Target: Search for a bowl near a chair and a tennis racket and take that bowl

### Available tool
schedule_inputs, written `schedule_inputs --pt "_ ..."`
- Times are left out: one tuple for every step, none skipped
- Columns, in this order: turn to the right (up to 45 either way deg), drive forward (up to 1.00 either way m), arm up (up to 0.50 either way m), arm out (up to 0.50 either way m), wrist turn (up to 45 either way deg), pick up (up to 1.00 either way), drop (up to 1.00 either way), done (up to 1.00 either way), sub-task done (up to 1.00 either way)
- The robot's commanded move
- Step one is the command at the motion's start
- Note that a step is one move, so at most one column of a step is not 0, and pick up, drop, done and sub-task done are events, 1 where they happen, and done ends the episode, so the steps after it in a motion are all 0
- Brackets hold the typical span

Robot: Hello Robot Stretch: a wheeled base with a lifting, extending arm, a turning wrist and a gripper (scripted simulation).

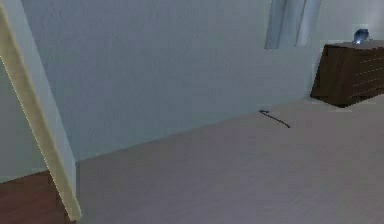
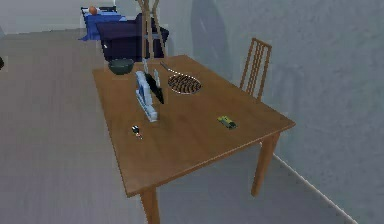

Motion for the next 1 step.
schedule_inputs --pt "12.0 0.00 0.00 0.00 0.0 0.00 0.00 0.00 0.00"
